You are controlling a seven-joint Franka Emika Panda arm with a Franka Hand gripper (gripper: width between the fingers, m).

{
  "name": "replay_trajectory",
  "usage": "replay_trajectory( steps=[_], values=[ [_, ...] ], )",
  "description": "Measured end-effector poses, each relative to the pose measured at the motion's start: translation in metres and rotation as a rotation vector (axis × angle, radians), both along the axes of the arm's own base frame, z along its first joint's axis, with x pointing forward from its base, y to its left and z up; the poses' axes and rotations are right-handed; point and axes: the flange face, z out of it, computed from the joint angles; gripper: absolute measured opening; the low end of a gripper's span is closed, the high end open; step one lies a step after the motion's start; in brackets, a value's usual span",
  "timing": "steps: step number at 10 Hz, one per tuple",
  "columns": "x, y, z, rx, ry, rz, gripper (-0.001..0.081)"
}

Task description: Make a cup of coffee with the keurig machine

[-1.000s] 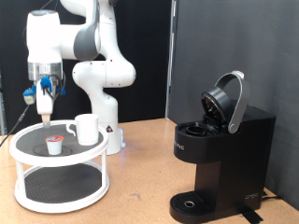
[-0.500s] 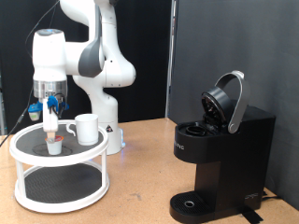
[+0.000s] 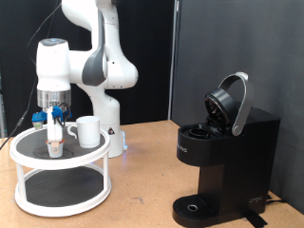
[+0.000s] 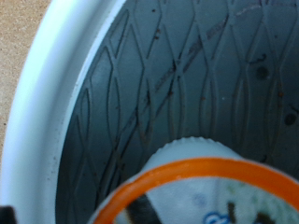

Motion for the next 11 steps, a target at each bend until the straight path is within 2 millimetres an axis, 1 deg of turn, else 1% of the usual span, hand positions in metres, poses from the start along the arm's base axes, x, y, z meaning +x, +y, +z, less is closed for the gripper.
replay_trajectory(
  steps=[1, 2, 3, 4, 7, 8, 11],
  values=[
    [0.0, 0.0, 0.0, 0.001, 0.0, -0.001, 0.0687],
    [0.0, 0.0, 0.0, 0.003, -0.001, -0.003, 0.0512],
    [0.0, 0.0, 0.0, 0.005, -0.002, -0.003, 0.0512],
    [0.0, 0.0, 0.0, 0.006, -0.003, -0.001, 0.0367],
    [-0.003, -0.001, 0.004, 0.028, 0.025, 0.008, 0.0367],
    [-0.003, -0.005, 0.012, 0.043, 0.034, 0.01, 0.0367],
    [-0.003, -0.021, 0.051, 0.037, -0.007, -0.003, 0.0367]
  ],
)
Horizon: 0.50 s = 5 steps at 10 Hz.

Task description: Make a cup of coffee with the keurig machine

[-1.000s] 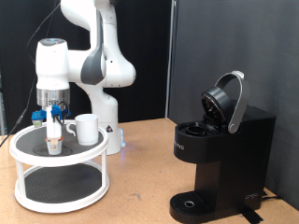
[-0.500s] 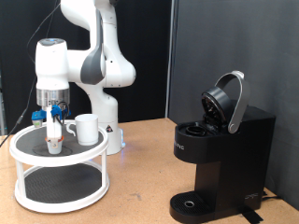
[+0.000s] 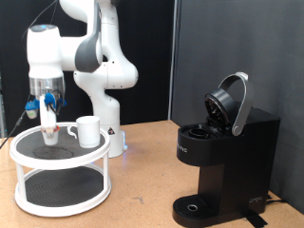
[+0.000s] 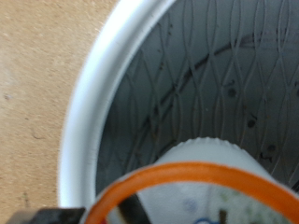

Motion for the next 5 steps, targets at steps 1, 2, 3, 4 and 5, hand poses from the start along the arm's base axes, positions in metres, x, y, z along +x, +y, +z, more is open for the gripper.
replay_trajectory(
  steps=[1, 2, 3, 4, 5],
  values=[
    [-0.001, -0.003, 0.009, 0.004, 0.0, -0.004, 0.0368],
    [-0.001, -0.002, 0.007, 0.005, 0.003, -0.004, 0.0368],
    [0.002, 0.002, 0.008, 0.052, -0.026, -0.031, 0.0368],
    [0.011, 0.009, 0.013, 0.12, -0.072, -0.05, 0.0368],
    [0.022, 0.02, 0.021, 0.195, -0.107, -0.048, 0.0368]
  ],
)
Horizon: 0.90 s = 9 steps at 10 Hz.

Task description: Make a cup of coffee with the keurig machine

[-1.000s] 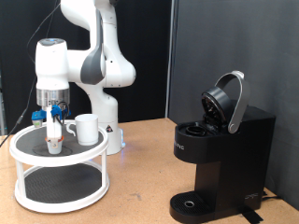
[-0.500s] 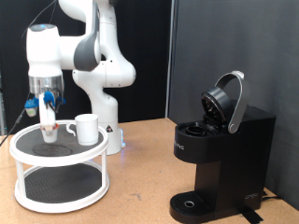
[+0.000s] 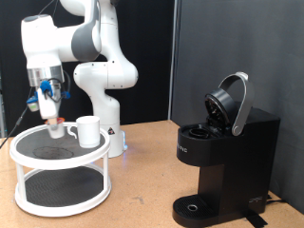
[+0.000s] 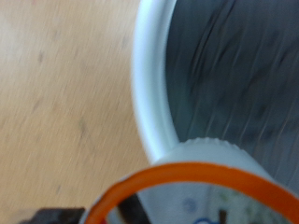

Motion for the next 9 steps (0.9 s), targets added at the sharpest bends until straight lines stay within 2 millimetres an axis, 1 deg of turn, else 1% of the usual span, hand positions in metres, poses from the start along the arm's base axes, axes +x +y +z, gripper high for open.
replay_trajectory(
  steps=[2, 3, 4, 5, 6, 7, 8, 9],
  values=[
    [0.02, 0.026, 0.014, 0.136, -0.04, 0.038, 0.0368],
    [0.029, 0.039, 0.02, 0.177, -0.058, 0.042, 0.0368],
    [0.038, 0.051, 0.025, 0.186, -0.083, 0.011, 0.0368],
    [0.043, 0.058, 0.026, 0.177, -0.097, -0.03, 0.0368],
    [0.042, 0.058, 0.025, 0.18, -0.092, -0.015, 0.0368],
    [0.042, 0.06, 0.026, 0.225, -0.09, -0.012, 0.0368],
    [0.045, 0.065, 0.032, 0.309, -0.103, -0.02, 0.0368],
    [0.052, 0.075, 0.043, 0.401, -0.128, -0.023, 0.0368]
  ],
)
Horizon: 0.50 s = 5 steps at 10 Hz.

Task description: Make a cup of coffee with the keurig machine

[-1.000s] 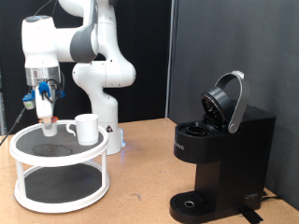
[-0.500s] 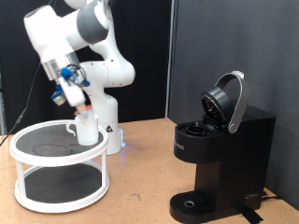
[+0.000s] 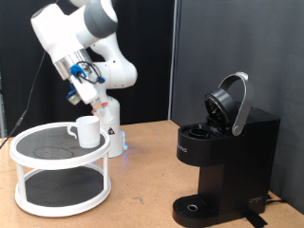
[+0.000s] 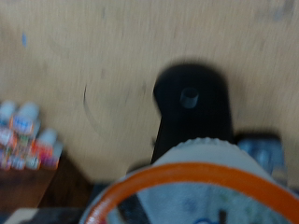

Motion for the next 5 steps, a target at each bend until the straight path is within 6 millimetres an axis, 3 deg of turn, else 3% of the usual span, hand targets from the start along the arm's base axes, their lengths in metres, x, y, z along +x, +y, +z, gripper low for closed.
replay_trajectory(
  steps=[3, 5],
  values=[
    [0.02, 0.038, 0.028, 0.172, -0.043, 0.044, 0.0368],
    [0.033, 0.062, 0.041, 0.193, -0.056, 0.034, 0.0368]
  ],
)
